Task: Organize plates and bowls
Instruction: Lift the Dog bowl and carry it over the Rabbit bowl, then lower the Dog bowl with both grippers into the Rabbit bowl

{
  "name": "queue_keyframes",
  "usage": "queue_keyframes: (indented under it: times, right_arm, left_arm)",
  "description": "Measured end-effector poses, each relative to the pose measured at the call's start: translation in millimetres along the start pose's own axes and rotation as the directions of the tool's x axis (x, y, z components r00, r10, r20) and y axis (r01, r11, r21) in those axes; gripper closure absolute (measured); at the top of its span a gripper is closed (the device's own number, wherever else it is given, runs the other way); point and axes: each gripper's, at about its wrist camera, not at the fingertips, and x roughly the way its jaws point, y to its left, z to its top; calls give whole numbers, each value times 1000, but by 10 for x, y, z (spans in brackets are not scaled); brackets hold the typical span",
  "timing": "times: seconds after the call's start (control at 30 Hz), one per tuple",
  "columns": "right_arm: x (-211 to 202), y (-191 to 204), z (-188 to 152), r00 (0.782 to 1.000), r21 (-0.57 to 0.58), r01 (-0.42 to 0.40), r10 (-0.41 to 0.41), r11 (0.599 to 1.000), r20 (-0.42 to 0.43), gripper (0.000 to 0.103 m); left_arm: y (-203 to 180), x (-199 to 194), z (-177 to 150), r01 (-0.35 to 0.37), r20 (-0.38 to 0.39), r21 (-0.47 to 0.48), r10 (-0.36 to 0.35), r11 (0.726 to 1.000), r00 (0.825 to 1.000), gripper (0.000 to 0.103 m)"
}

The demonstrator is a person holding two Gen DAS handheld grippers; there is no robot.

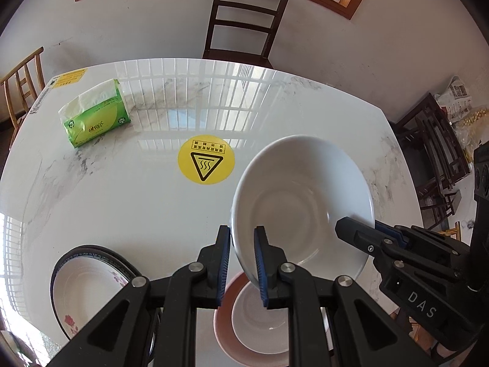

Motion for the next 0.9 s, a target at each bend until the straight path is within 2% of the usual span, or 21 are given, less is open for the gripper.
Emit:
queue_keyframes:
  times: [0.57, 0.9]
  right_arm:
    - [17, 4, -784, 999, 50, -27, 29, 998, -38, 87]
    - [141, -33, -1047, 998, 72, -20, 25, 997, -64, 87]
  left_arm:
    - [52, 31, -653, 20, -43, -10, -20, 1000, 999, 87]
    - [37, 185, -881, 11, -67, -14, -12, 1000, 998, 87]
